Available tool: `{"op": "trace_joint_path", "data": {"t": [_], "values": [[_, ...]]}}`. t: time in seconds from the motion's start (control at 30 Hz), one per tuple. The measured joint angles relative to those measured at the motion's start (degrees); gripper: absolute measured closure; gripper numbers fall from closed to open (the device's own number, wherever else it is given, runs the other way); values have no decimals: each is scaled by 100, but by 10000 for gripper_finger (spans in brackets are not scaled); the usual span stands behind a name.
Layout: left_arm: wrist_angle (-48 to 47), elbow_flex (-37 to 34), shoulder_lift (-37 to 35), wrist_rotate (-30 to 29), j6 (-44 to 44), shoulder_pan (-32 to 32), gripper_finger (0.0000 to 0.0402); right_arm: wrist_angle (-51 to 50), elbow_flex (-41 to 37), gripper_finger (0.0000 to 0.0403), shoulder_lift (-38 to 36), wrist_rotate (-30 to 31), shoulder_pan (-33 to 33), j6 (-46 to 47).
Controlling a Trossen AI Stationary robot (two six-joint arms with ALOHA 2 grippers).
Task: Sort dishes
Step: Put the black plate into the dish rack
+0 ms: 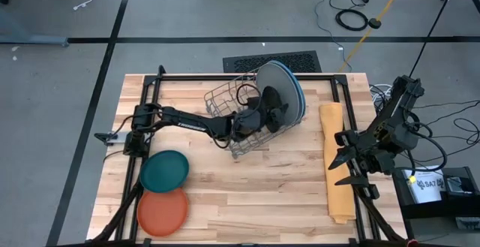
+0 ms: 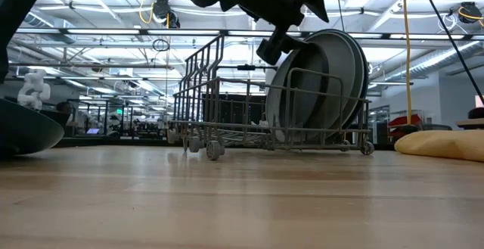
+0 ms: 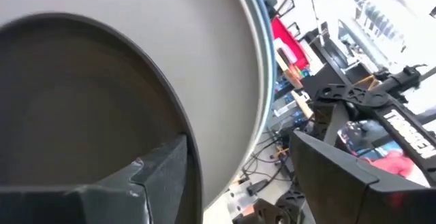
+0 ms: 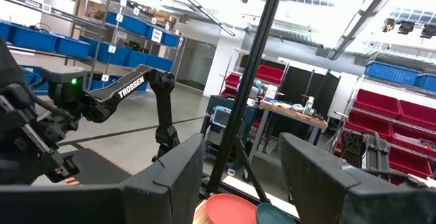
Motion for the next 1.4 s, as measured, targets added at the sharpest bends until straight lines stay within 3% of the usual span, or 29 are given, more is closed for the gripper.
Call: {"op": "trace_joint_path", "data": {"t": [0.23,0.43,0.5,0.7,0.87,1.07,1.4], "values": [[-524,7,0,-853,-746,-58,151,2,0,218,1,0,0,0],[-548,0,0,-1488,-772,-282,180,0,0,218,1,0,0,0],[-561,-1,0,-1391,-756,-265,192,-2,0,218,2,0,0,-5],[-566,-4,0,-301,-633,-61,205,1,0,218,2,0,0,-3],[-643,-4,0,97,-570,45,205,9,0,218,2,0,0,-2],[-1152,-13,2,178,-584,196,205,15,0,218,1,0,0,-2],[-1060,-13,42,253,-575,426,205,13,0,218,1,0,0,-15]]}}
